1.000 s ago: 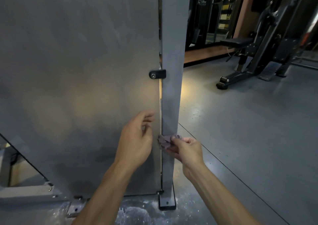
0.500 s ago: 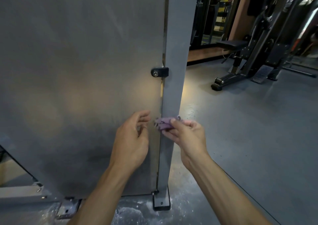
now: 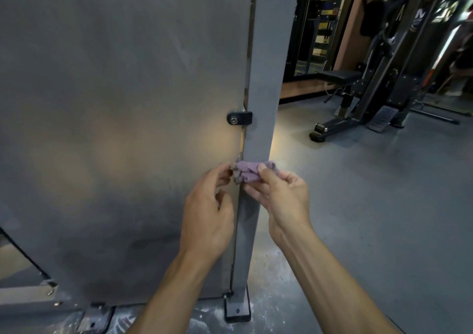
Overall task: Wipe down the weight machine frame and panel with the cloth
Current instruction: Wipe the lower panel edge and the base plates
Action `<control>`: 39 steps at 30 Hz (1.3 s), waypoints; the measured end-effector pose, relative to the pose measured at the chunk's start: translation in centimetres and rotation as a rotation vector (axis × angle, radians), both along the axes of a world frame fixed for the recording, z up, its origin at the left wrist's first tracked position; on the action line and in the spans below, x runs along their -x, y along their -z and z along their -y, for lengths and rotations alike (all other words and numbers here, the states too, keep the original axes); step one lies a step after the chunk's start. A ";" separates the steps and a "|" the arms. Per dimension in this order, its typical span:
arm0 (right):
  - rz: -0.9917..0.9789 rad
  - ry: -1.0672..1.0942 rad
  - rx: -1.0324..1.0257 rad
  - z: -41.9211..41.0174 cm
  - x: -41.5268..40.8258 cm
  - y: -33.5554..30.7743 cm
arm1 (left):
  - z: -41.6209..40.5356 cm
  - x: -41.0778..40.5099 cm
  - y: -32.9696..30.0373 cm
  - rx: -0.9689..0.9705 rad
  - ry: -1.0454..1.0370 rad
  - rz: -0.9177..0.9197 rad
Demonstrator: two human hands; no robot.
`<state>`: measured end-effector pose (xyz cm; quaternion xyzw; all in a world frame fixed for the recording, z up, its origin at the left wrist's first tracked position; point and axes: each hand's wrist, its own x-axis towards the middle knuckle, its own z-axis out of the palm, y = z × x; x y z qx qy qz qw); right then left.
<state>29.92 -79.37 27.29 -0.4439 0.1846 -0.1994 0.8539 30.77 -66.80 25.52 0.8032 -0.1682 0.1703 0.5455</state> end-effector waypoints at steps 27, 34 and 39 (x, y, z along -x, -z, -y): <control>0.109 0.119 0.213 -0.2 0.4 -6.1 | 1.2 0.0 -1.6 0.190 -0.045 0.109; 0.164 0.211 0.393 -0.1 0.3 -7.0 | 1.1 0.0 -1.9 0.214 -0.038 0.123; 0.259 0.277 0.475 0.4 0.0 -9.4 | 1.0 -0.1 -1.8 0.245 -0.017 0.133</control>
